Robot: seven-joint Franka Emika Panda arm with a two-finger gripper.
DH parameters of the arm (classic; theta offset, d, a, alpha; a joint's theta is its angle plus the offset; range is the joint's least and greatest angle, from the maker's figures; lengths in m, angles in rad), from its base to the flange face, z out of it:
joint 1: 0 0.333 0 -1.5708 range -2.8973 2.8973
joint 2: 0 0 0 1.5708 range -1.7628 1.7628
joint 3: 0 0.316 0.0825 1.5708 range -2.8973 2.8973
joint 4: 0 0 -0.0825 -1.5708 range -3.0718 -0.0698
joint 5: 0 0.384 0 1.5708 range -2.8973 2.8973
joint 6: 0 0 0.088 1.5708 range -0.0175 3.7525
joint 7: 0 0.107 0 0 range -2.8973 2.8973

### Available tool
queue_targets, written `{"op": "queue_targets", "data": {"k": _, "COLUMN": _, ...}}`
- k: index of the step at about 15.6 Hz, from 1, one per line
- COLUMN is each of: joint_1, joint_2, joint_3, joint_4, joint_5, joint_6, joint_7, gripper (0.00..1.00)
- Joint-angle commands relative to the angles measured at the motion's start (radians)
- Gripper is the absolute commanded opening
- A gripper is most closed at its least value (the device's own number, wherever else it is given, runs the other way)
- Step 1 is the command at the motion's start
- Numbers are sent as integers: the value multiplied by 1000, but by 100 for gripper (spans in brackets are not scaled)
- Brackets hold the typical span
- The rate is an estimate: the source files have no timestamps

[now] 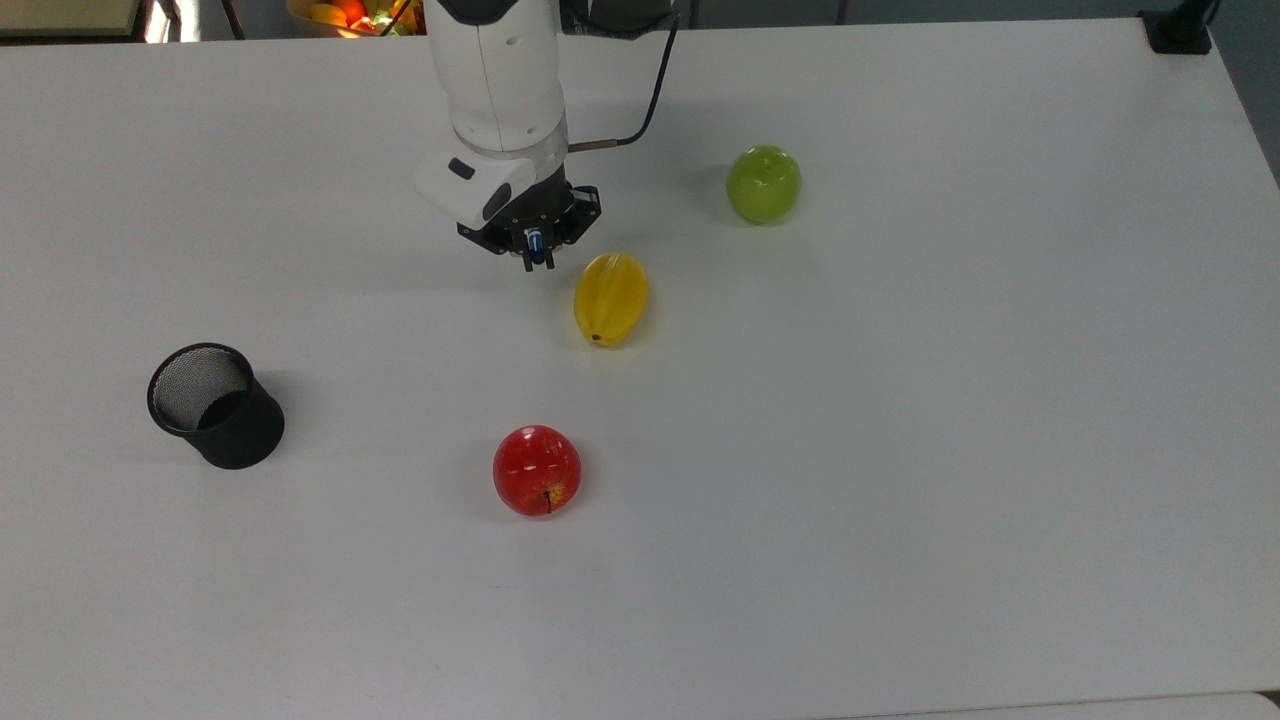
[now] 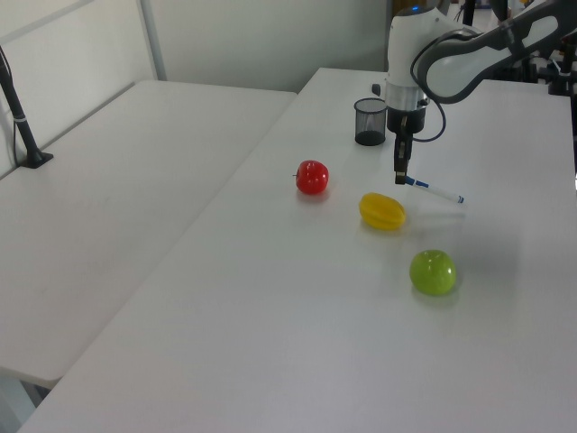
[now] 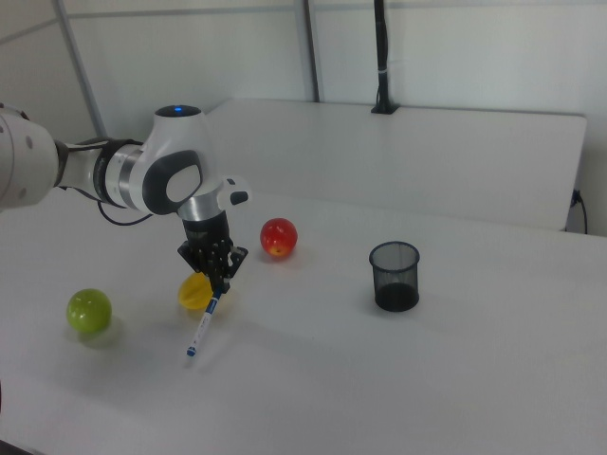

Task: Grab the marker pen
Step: 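Lower the marker onto the table and open the gripper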

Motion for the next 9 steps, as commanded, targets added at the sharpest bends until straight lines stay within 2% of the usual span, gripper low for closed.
{"op": "queue_targets", "data": {"k": 1, "joint_1": -8, "joint_2": 42, "joint_3": 2, "joint_4": -1, "joint_5": -15, "joint_6": -7, "joint_7": 7, "gripper": 3}}
{"op": "queue_targets", "data": {"k": 5, "joint_1": -18, "joint_2": 68, "joint_3": 2, "joint_4": 17, "joint_5": -12, "joint_6": -4, "joint_7": 67, "gripper": 7}}
{"op": "queue_targets", "data": {"k": 7, "joint_1": -25, "joint_2": 69, "joint_3": 2, "joint_4": 18, "joint_5": -8, "joint_6": -4, "joint_7": 73, "gripper": 14}}
{"op": "queue_targets", "data": {"k": 9, "joint_1": -25, "joint_2": 68, "joint_3": 2, "joint_4": 18, "joint_5": -7, "joint_6": -4, "joint_7": 73, "gripper": 28}}
